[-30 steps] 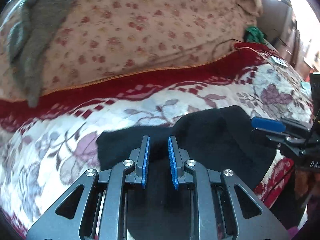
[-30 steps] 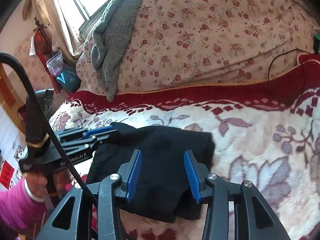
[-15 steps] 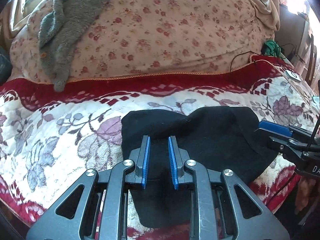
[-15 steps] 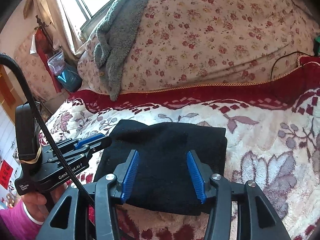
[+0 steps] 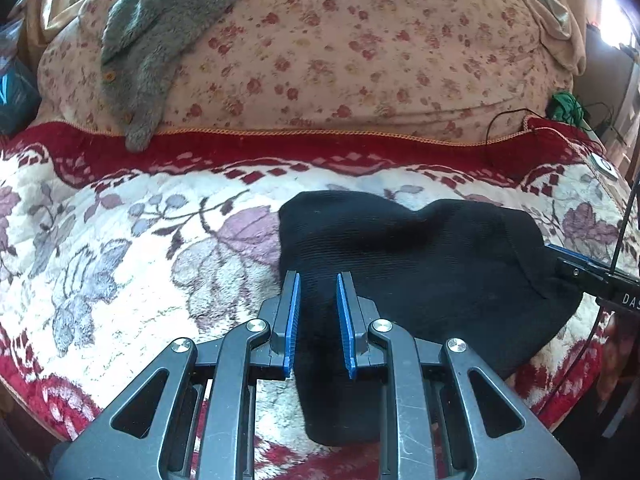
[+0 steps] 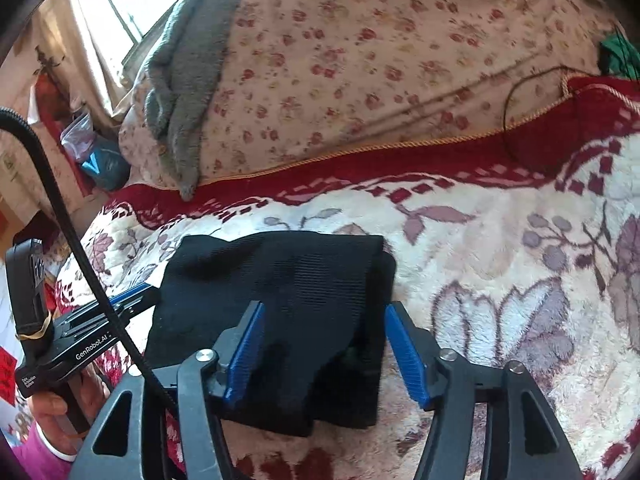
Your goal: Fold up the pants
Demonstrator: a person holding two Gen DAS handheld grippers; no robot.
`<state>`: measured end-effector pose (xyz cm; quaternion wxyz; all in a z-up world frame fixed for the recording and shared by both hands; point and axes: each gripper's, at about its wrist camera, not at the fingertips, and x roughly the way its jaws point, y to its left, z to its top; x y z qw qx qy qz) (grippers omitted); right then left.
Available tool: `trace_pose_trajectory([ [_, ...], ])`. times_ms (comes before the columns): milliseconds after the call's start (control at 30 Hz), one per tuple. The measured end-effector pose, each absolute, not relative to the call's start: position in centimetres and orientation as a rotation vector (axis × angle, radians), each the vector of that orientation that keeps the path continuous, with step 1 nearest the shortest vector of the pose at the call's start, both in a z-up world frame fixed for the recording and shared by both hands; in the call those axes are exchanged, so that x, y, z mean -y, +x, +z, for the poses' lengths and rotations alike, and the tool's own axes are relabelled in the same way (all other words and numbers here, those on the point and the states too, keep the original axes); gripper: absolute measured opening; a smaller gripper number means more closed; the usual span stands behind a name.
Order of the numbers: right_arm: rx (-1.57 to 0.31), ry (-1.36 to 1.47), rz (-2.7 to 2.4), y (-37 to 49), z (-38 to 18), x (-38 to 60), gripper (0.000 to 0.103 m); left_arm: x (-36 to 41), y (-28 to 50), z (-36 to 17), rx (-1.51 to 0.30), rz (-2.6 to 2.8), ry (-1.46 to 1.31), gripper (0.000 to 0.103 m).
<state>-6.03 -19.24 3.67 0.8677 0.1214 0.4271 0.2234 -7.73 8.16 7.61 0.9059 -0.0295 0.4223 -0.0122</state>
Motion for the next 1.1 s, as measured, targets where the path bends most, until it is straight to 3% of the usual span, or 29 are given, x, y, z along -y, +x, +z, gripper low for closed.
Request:
trace_pose_trajectory([
  [100,-0.917,0.275,0.461,-5.5,2.9,19.7,0.063,-9.1,-7.7,7.2,-0.885,-0.024,-0.091,0.017],
  [233,-0.948,0.321,0.489,-4.7,1.8,20.2,0.072,-11.1,-7.5,6.5,-0.893,-0.05,-0.196,0.042],
  [433,-0.996,0.429,0.531,-3.1,0.0,20.8,0.077,-12.1,-6.8,5.7,-0.91,-0.169,-0.301,0.047],
  [567,-1.044,0.496,0.601,-2.2,-1.5,20.4,0.08,-12.1,-5.4,4.3,-0.939,-0.228,-0.362,0.066],
  [667,-1.041,0.487,0.622,-1.9,-1.6,20.0,0.08,-12.2,-4.7,3.1,-0.95,-0.263,-0.43,0.073],
  [700,-1.037,0.485,0.632,-1.9,-1.6,19.9,0.069,-12.3,-4.4,2.6,-0.96,-0.276,-0.465,0.073],
  [800,-1.006,0.465,0.661,-2.1,-1.2,19.2,0.053,-12.0,-4.3,2.2,-0.944,-0.277,-0.469,0.069],
  [833,-0.986,0.454,0.665,-2.3,-0.8,19.0,0.05,-11.5,-4.4,2.4,-0.938,-0.291,-0.444,0.056],
  [900,-0.96,0.446,0.656,-2.6,-0.2,19.0,0.042,-10.9,-4.7,3.0,-0.927,-0.287,-0.41,0.049],
  [967,-0.944,0.438,0.656,-2.8,0.2,19.0,0.039,-11.2,-4.8,3.4,-0.923,-0.29,-0.429,0.039],
  [1100,-0.925,0.45,0.664,-3.1,1.7,18.7,0.037,-12.1,-5.3,4.9,-0.911,-0.296,-0.459,0.032],
])
